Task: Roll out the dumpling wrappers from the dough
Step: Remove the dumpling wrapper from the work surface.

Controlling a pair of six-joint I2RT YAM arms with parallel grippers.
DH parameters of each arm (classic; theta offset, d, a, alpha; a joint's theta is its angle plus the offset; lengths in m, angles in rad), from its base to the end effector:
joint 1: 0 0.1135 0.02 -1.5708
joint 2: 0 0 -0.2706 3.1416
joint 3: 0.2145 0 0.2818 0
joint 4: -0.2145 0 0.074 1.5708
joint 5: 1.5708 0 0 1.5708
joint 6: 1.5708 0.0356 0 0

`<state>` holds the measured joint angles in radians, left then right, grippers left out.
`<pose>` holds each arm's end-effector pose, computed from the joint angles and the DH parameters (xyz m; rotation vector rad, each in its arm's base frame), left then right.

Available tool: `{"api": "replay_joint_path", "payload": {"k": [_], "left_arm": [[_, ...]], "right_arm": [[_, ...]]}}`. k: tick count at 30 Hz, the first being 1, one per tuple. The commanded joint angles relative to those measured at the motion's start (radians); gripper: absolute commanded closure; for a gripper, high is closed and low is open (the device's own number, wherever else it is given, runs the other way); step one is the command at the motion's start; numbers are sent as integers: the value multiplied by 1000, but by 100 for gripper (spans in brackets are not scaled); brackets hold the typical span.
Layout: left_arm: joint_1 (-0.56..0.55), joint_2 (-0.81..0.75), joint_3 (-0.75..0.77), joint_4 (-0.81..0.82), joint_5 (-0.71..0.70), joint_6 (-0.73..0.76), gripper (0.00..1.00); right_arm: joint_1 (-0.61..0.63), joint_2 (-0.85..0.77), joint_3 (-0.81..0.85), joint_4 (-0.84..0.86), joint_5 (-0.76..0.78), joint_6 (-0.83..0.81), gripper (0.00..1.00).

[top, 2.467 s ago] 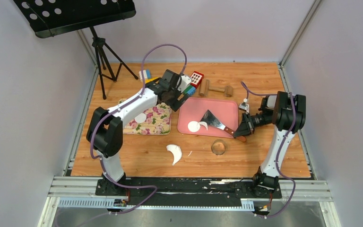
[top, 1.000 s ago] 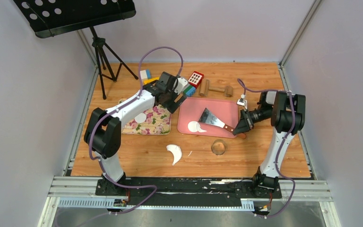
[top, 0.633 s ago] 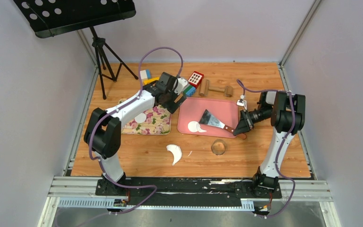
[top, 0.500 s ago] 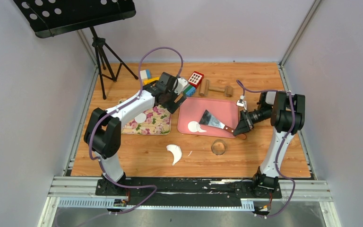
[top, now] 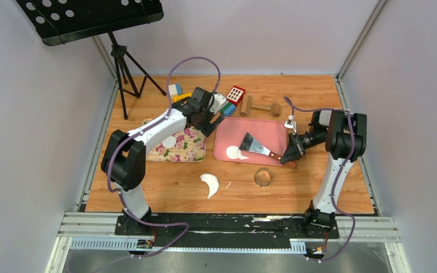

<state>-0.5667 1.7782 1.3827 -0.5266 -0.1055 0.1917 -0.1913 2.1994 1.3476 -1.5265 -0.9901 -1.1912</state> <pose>0.3555 -0.2218 0.2404 0.8791 2.3252 -0.0269 0.3375 -0.0351 0.1000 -0.6987 2.4929 1.7364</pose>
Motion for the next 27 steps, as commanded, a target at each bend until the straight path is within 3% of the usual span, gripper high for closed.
{"api": "replay_joint_path", "payload": {"k": [1,8,27], "left_arm": [[5,-46,3,27,12,2,4],[5,-52,0,26,9,4,4],[5,-54,0,29,15,-1,4]], "right_arm": [[6,-76,34,2,-22,2,100],[0,-152,53,67,18,90,100],[43,-126,-8,106,15,88,100]]}}
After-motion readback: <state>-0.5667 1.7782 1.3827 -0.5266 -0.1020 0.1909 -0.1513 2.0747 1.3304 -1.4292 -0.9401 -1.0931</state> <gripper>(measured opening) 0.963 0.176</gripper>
